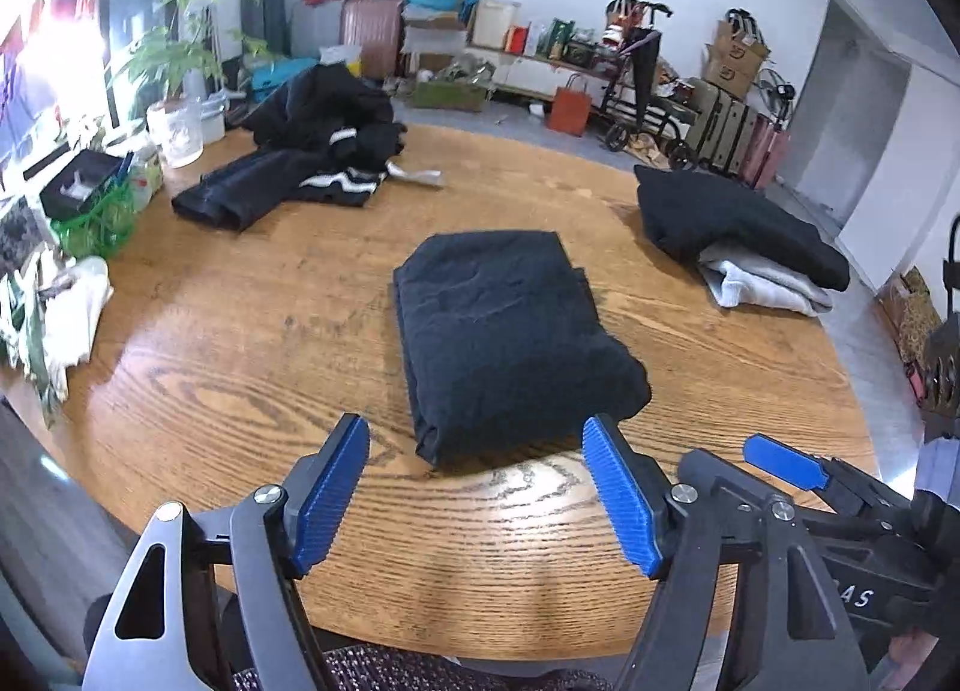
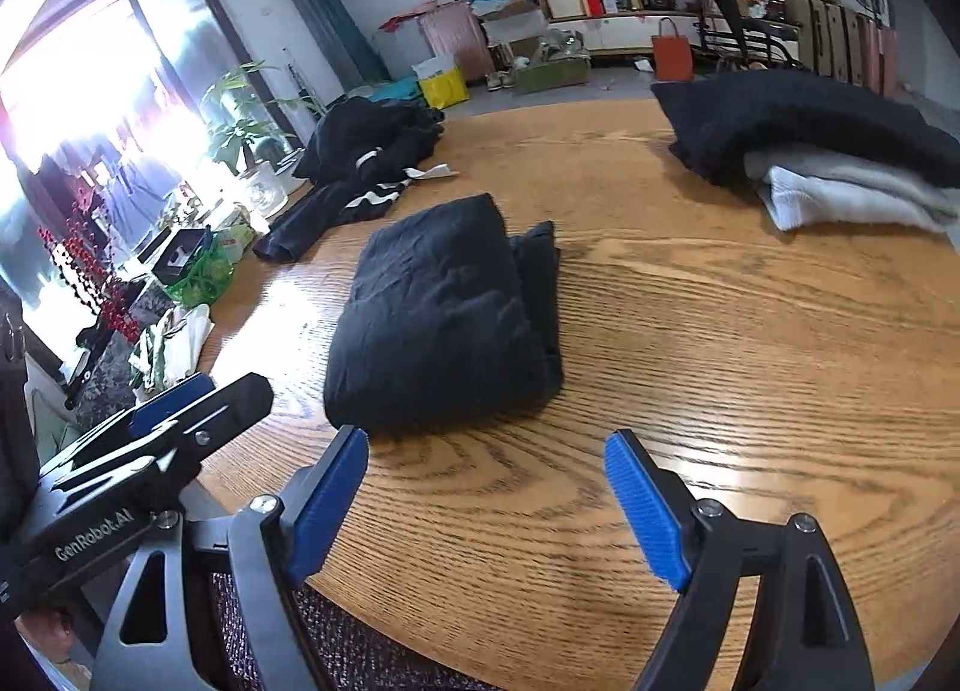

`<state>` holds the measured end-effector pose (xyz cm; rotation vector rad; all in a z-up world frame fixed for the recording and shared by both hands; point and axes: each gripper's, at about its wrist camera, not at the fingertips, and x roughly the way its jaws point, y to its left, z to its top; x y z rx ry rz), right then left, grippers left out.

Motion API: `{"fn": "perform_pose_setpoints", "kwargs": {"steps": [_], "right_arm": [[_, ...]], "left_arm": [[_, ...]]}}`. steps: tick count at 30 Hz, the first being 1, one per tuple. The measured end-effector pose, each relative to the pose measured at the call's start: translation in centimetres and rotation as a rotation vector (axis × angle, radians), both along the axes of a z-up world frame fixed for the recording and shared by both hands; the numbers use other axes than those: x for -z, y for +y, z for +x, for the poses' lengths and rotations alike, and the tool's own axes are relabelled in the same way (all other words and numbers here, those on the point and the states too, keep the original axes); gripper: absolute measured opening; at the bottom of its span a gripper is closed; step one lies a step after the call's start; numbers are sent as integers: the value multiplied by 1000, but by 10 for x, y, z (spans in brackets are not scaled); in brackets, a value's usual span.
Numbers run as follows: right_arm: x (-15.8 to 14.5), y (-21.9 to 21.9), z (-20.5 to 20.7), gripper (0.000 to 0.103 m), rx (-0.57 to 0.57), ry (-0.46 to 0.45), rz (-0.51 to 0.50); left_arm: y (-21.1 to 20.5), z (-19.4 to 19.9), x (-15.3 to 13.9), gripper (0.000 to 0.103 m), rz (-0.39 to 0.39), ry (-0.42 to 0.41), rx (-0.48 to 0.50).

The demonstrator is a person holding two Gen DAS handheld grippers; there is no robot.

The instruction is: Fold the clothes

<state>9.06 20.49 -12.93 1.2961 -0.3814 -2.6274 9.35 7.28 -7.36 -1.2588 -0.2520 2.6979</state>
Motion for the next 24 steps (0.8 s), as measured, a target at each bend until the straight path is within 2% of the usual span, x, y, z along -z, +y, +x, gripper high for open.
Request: {"fn": "perform_pose_setpoints", "kwargs": {"steps": [4, 7, 8, 10, 11, 14, 17, 20, 24], "right_arm": [[11, 12, -5, 85, 20, -47, -85], [29, 28, -14, 85, 52, -116, -280], [37, 35, -19, 85, 68, -144, -375], [54, 44, -26, 86, 99, -191, -557], [60, 46, -29, 86, 111, -207, -616], [69, 43, -38, 86, 154, -206, -648], [74, 36, -46, 86, 189, -186, -677], [78, 28, -56, 86, 227, -174, -696], [89, 18, -67, 86, 290, -201, -717]], "left_arm": [[-16, -8, 15, 76, 84, -50, -57], [-33, -19, 32, 77, 196, -137, -92], [-39, -24, 40, 77, 241, -179, -106], [-54, -31, 56, 77, 328, -252, -180], [-60, -33, 63, 77, 362, -277, -227], [-81, -39, 79, 77, 493, -318, -346], [-87, -46, 87, 77, 596, -328, -366], [-84, -53, 89, 77, 639, -323, -364], [-79, -65, 91, 77, 666, -342, -337]]}}
